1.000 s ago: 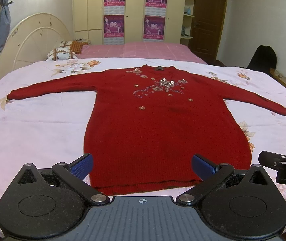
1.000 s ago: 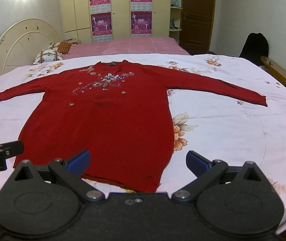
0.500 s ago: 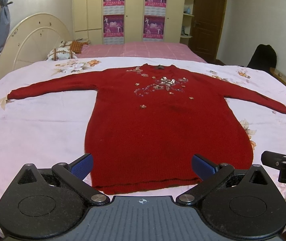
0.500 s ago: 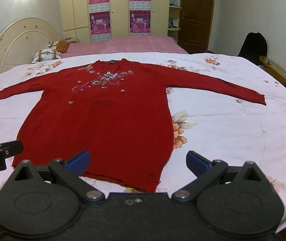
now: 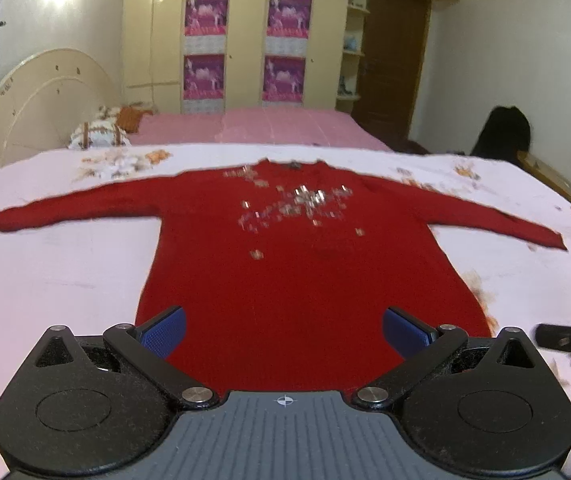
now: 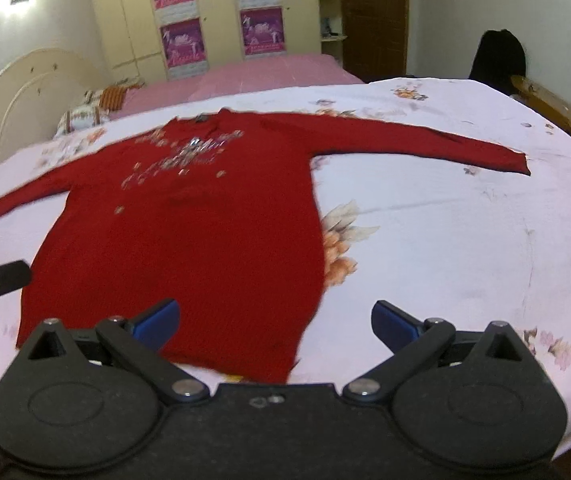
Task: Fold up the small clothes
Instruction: 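Grasp the red sweater's sleeve cuff with the right gripper and lift it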
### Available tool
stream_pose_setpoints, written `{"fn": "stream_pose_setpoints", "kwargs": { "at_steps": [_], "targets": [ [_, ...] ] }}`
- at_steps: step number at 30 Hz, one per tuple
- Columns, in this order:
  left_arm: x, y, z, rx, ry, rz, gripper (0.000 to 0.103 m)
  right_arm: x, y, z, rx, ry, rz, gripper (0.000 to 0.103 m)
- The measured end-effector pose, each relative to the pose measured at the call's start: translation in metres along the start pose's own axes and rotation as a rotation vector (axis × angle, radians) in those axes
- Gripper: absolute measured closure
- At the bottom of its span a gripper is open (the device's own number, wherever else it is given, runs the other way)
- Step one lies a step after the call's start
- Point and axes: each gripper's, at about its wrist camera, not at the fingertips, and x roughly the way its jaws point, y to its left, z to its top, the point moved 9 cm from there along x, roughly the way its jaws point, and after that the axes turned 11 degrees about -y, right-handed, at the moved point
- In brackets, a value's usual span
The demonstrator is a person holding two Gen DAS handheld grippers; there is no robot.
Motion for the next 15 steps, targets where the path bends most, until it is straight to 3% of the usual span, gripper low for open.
{"fn": "stream_pose_setpoints", "kwargs": {
  "at_steps": [2, 4, 6, 10, 12, 15],
  "targets": [
    [0.015, 0.001, 0.006, -0.004, 0.0, 0.014, 0.0, 0.011, -0.026, 0.013, 0.004, -0.037, -0.042, 0.011],
    [0.031, 0.002, 0.011, -0.02, 0.006, 0.021, 0.0, 0.022, -0.061, 0.03, 0.073, -0.082, -0.084, 0.023],
    [0.048, 0.005, 0.017, -0.043, 0.01, 0.033, 0.0, 0.038, -0.106, 0.049, 0.17, -0.12, -0.133, 0.047],
    [0.088, 0.014, 0.029, -0.077, 0.024, 0.091, 0.0, 0.088, -0.206, 0.083, 0.403, -0.189, -0.164, 0.062],
    [0.11, 0.019, 0.033, -0.091, 0.036, 0.12, 0.0, 0.116, -0.251, 0.089, 0.522, -0.197, -0.166, 0.076],
    [0.137, 0.026, 0.031, -0.123, 0.07, 0.164, 0.0, 0.165, -0.316, 0.086, 0.712, -0.199, -0.172, 0.082]
  ]
}}
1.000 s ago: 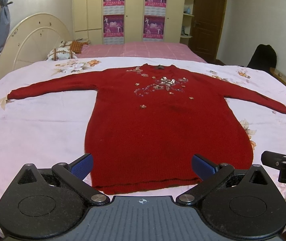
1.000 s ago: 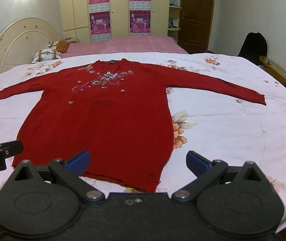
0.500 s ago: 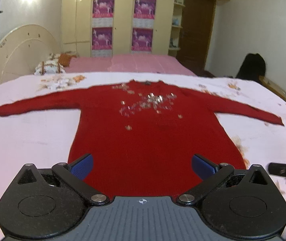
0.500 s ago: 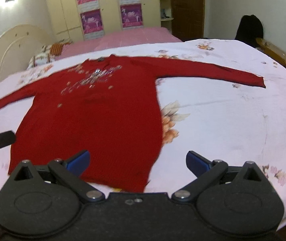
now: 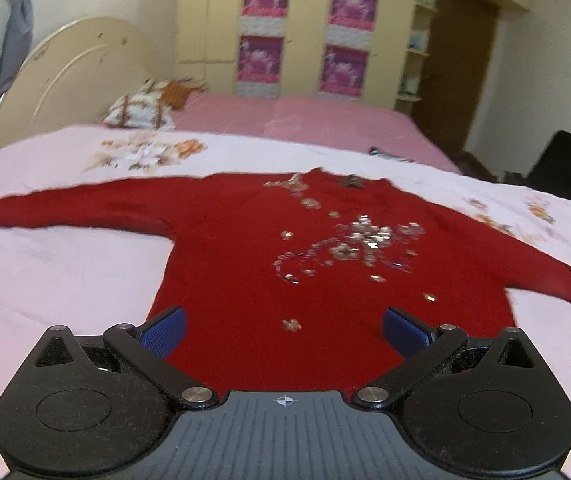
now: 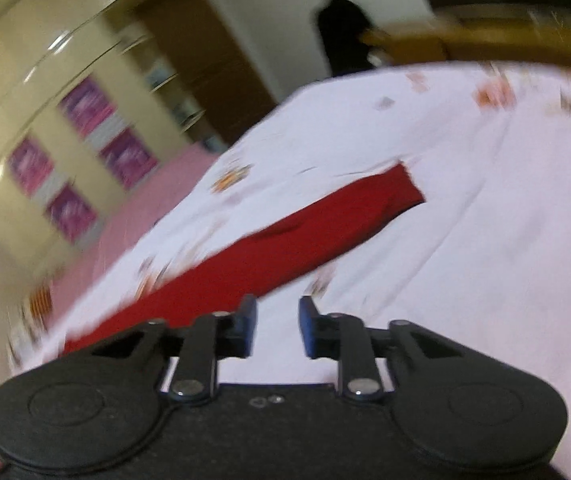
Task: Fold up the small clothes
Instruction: 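Grasp the red sweater's sleeve cuff with the right gripper and lift it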
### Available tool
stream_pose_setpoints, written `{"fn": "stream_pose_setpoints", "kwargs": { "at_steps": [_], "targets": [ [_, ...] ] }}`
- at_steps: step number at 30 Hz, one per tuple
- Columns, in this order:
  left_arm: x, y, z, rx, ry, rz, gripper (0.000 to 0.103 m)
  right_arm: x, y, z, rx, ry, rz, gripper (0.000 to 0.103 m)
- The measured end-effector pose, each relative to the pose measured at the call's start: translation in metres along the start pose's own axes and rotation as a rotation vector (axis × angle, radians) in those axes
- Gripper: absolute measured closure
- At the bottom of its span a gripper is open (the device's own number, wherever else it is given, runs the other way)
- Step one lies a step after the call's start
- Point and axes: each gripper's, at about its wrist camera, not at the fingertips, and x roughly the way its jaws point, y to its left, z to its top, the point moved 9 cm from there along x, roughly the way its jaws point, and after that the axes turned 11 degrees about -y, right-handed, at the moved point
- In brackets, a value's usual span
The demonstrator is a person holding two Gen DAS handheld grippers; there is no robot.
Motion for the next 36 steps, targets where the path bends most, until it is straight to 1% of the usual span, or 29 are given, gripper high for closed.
{"fn": "stream_pose_setpoints", "kwargs": {
  "at_steps": [1, 4, 7, 8, 9, 11, 14, 15, 16, 17, 18, 19, 21, 22, 24, 26, 28, 29, 30, 31, 32, 33, 36],
  "targets": [
    [0.008, 0.001, 0.0, -0.014, 0.009, 0.016, 0.0, 0.02, -0.016, 0.005, 0.068, 0.004, 0.007, 0.082],
    [0.021, 0.008, -0.003, -0.051, 0.028, 0.069, 0.0, 0.062, -0.041, 0.006, 0.153, 0.018, -0.001, 0.082],
    [0.03, 0.015, -0.006, -0.066, 0.046, 0.105, 0.0, 0.087, -0.061, 0.003, 0.27, 0.021, -0.004, 0.081],
    [0.034, 0.018, -0.007, -0.073, 0.056, 0.111, 0.0, 0.093, -0.067, 0.002, 0.306, 0.022, -0.004, 0.081],
    [0.037, 0.019, -0.008, -0.08, 0.067, 0.118, 0.0, 0.098, -0.071, -0.001, 0.327, 0.025, -0.015, 0.086],
    [0.044, 0.023, -0.007, -0.09, 0.08, 0.13, 0.0, 0.101, -0.074, -0.007, 0.353, 0.01, -0.008, 0.091],
    [0.055, 0.022, -0.004, -0.09, 0.086, 0.142, 0.0, 0.105, -0.07, -0.008, 0.357, 0.0, 0.005, 0.092],
    [0.058, 0.022, -0.003, -0.089, 0.089, 0.142, 0.0, 0.104, -0.071, -0.008, 0.365, 0.006, 0.005, 0.092],
    [0.059, 0.022, -0.001, -0.086, 0.088, 0.138, 0.0, 0.1, -0.071, -0.011, 0.403, 0.029, 0.003, 0.092],
    [0.061, 0.022, 0.001, -0.083, 0.082, 0.137, 0.0, 0.096, -0.071, -0.01, 0.428, 0.059, 0.012, 0.086],
    [0.062, 0.024, 0.001, -0.082, 0.077, 0.138, 0.0, 0.088, -0.067, -0.013, 0.408, 0.064, 0.018, 0.076],
    [0.065, 0.025, 0.0, -0.084, 0.084, 0.136, 0.0, 0.079, -0.063, -0.017, 0.377, 0.051, 0.016, 0.072],
    [0.071, 0.027, -0.005, -0.087, 0.115, 0.135, 0.0, 0.078, -0.06, -0.017, 0.404, 0.022, 0.035, 0.054],
    [0.073, 0.029, -0.006, -0.088, 0.12, 0.141, 0.0, 0.082, -0.057, -0.016, 0.401, 0.007, 0.03, 0.051],
    [0.075, 0.029, -0.005, -0.098, 0.117, 0.143, 0.0, 0.096, -0.054, -0.01, 0.418, -0.01, 0.027, 0.05],
    [0.076, 0.027, -0.004, -0.099, 0.114, 0.143, 0.0, 0.107, -0.052, -0.005, 0.431, -0.019, 0.037, 0.053],
    [0.076, 0.025, -0.002, -0.089, 0.11, 0.139, 0.0, 0.111, -0.056, -0.002, 0.442, -0.021, 0.053, 0.06],
    [0.076, 0.025, -0.001, -0.083, 0.108, 0.142, 0.0, 0.113, -0.06, -0.002, 0.46, -0.021, 0.053, 0.07],
    [0.075, 0.027, 0.0, -0.083, 0.105, 0.146, 0.0, 0.112, -0.065, -0.002, 0.484, -0.02, 0.061, 0.077],
    [0.075, 0.029, 0.0, -0.086, 0.103, 0.151, 0.0, 0.11, -0.072, -0.003, 0.509, -0.023, 0.068, 0.082],
    [0.074, 0.032, 0.001, -0.089, 0.101, 0.157, 0.0, 0.11, -0.077, -0.005, 0.51, -0.016, 0.06, 0.094],
    [0.074, 0.035, 0.0, -0.09, 0.099, 0.163, 0.0, 0.111, -0.079, -0.006, 0.494, -0.004, 0.05, 0.1],
    [0.076, 0.045, -0.002, -0.098, 0.108, 0.172, 0.0, 0.119, -0.069, 0.001, 0.383, -0.002, 0.028, 0.099]
  ]
}}
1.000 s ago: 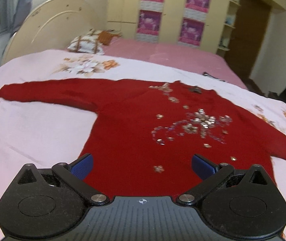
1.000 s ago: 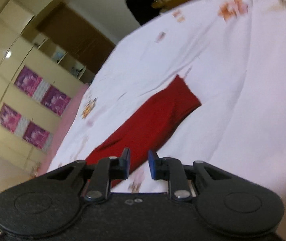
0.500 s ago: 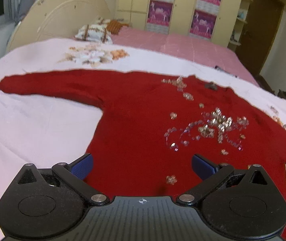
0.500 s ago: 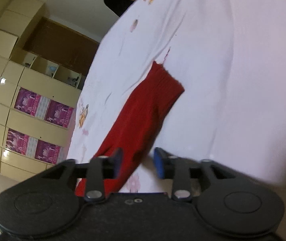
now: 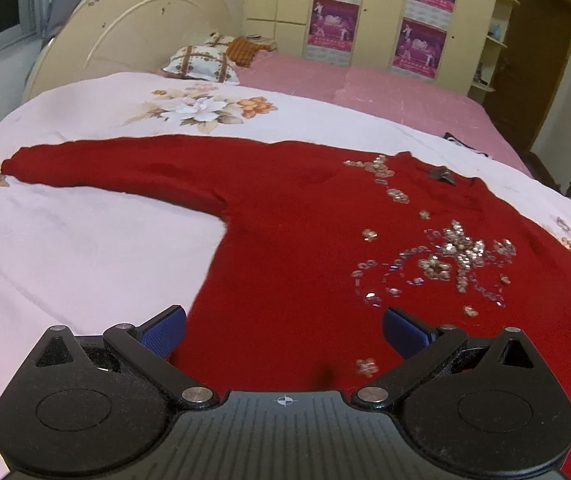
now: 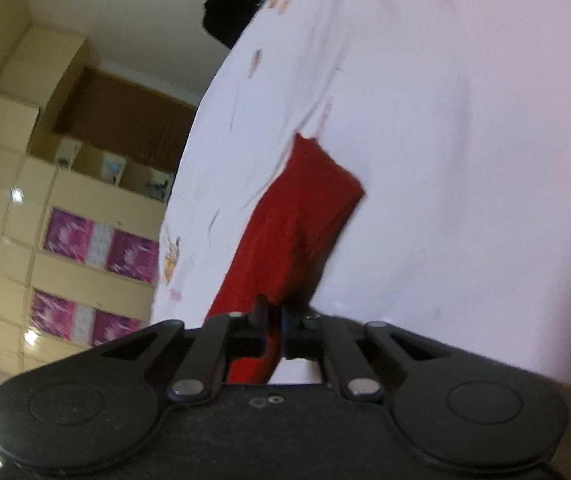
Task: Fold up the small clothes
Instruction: 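Grasp the red sweater's sleeve cuff with the right gripper and lift it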
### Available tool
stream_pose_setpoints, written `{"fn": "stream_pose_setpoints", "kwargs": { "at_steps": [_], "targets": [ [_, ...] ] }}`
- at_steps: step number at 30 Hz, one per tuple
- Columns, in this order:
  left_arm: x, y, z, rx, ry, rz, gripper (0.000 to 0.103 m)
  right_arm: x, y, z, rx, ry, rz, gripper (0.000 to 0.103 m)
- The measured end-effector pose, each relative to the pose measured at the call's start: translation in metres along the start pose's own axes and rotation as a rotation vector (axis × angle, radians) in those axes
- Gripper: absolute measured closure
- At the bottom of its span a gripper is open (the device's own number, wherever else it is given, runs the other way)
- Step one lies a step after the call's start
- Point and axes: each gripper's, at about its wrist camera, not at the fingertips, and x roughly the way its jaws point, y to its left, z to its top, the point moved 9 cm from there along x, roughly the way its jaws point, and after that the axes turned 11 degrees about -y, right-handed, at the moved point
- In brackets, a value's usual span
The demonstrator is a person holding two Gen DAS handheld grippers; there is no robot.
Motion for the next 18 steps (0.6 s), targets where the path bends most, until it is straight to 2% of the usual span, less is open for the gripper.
{"fn": "stream_pose_setpoints", "kwargs": {
  "at_steps": [4, 6, 8, 10, 14, 18],
  "targets": [
    [0.011, 0.015, -0.001, 0.006, 0.017, 0.033, 0.0, 0.002, 0.038, -0.011, -0.282, -0.003, -0.043, 0.097],
    [0.017, 0.023, -0.001, 0.013, 0.024, 0.046, 0.0, 0.001, 0.068, -0.034, -0.419, 0.024, -0.012, 0.097],
    [0.022, 0.026, -0.001, 0.002, 0.03, -0.002, 0.0, -0.005, 0.096, -0.063, -0.508, 0.054, 0.033, 0.097],
    [0.026, 0.031, 0.001, -0.008, 0.027, -0.044, 0.0, -0.01, 0.128, -0.101, -0.595, 0.098, 0.08, 0.097],
    [0.042, 0.045, 0.006, -0.013, 0.031, -0.093, 0.0, -0.028, 0.194, -0.203, -0.767, 0.202, 0.195, 0.097],
    [0.059, 0.065, 0.018, -0.043, 0.029, -0.133, 0.0, -0.053, 0.243, -0.311, -0.933, 0.299, 0.297, 0.097]
  ]
}}
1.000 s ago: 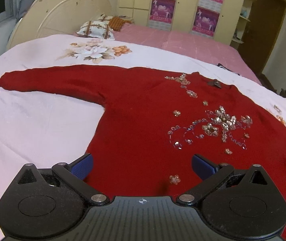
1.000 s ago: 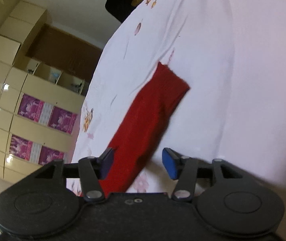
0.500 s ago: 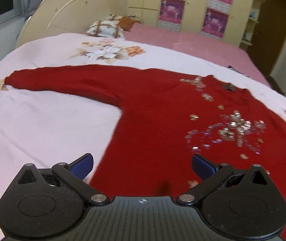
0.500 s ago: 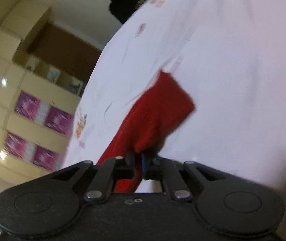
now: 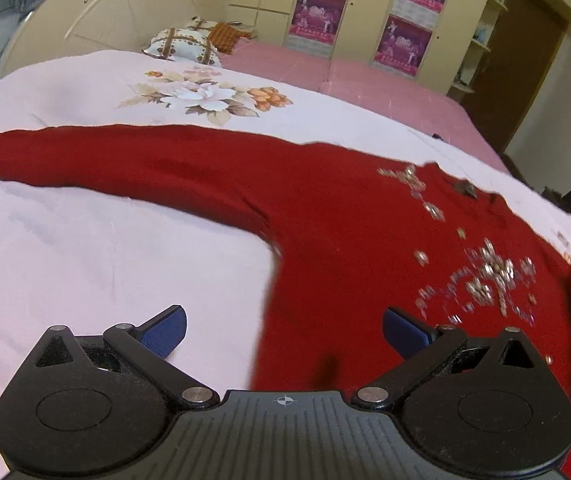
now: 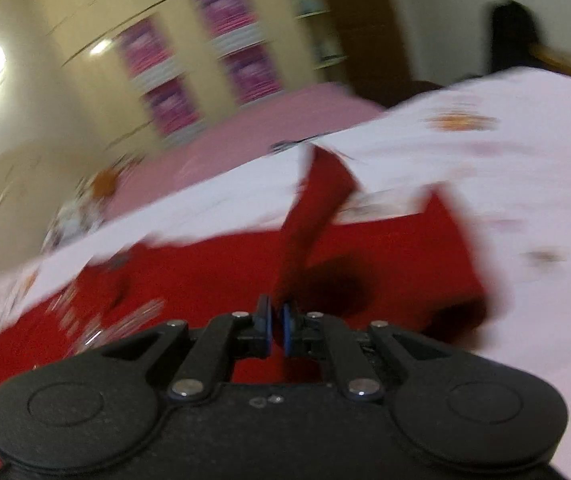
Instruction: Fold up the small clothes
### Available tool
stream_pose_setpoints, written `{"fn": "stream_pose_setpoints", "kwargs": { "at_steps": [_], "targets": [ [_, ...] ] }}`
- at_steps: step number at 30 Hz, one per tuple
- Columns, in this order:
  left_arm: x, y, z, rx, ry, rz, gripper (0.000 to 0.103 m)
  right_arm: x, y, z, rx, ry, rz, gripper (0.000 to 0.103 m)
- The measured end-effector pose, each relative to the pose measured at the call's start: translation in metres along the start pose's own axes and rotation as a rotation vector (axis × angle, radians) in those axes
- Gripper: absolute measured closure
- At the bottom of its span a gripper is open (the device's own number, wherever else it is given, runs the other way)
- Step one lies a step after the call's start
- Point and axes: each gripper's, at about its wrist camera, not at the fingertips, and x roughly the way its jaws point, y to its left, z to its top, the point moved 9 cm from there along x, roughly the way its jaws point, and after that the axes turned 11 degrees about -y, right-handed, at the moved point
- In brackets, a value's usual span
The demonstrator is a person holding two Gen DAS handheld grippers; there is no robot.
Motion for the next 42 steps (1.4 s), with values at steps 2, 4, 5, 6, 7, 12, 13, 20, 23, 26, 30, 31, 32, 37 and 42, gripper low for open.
{"fn": "stream_pose_setpoints", "kwargs": {
  "at_steps": [2, 4, 5, 6, 7, 12, 13, 20, 23, 26, 30, 31, 32, 37, 42],
  "targets": [
    [0.005, 0.011, 0.008, 0.001, 0.0, -0.024, 0.0, 0.009, 0.056, -0.017, -0.088, 0.033, 0.047, 0.097],
    [0.01, 0.022, 0.018, 0.015, -0.007, -0.029, 0.0, 0.015, 0.1, -0.031, -0.172, 0.048, 0.071, 0.097],
    [0.011, 0.029, 0.023, 0.019, -0.014, -0.019, 0.0, 0.018, 0.121, -0.038, -0.204, 0.054, 0.081, 0.097],
    [0.013, 0.035, 0.028, 0.02, -0.021, -0.018, 0.0, 0.022, 0.137, -0.043, -0.225, 0.059, 0.09, 0.097],
    [0.015, 0.039, 0.033, 0.016, -0.025, -0.037, 0.0, 0.023, 0.153, -0.051, -0.244, 0.065, 0.102, 0.097],
    [0.027, 0.048, 0.05, -0.031, -0.039, -0.121, 0.0, 0.025, 0.198, -0.066, -0.288, 0.069, 0.13, 0.097],
    [0.03, 0.047, 0.052, -0.039, -0.039, -0.138, 0.0, 0.024, 0.206, -0.068, -0.304, 0.064, 0.132, 0.097],
    [0.056, 0.025, 0.054, -0.147, 0.005, -0.246, 0.0, 0.04, 0.25, -0.088, -0.417, 0.049, 0.161, 0.094],
    [0.064, 0.007, 0.052, -0.148, 0.018, -0.287, 0.0, 0.043, 0.26, -0.095, -0.453, 0.029, 0.193, 0.082],
    [0.074, -0.018, 0.051, -0.149, 0.039, -0.338, 0.0, 0.04, 0.261, -0.093, -0.447, 0.018, 0.188, 0.082],
    [0.09, -0.052, 0.042, -0.135, 0.111, -0.374, 0.027, 0.022, 0.233, -0.076, -0.337, -0.006, 0.162, 0.084],
    [0.096, -0.059, 0.037, -0.121, 0.14, -0.366, 0.027, 0.016, 0.221, -0.072, -0.309, -0.01, 0.149, 0.084],
    [0.101, -0.063, 0.034, -0.115, 0.157, -0.363, 0.027, 0.01, 0.206, -0.067, -0.271, -0.012, 0.134, 0.084],
    [0.116, -0.086, 0.024, -0.096, 0.196, -0.374, 0.031, -0.021, 0.122, -0.046, 0.033, -0.003, 0.098, 0.08],
    [0.124, -0.097, 0.018, -0.06, 0.187, -0.356, 0.098, -0.04, 0.016, -0.028, 0.501, -0.039, 0.047, 0.076]
  ]
}}
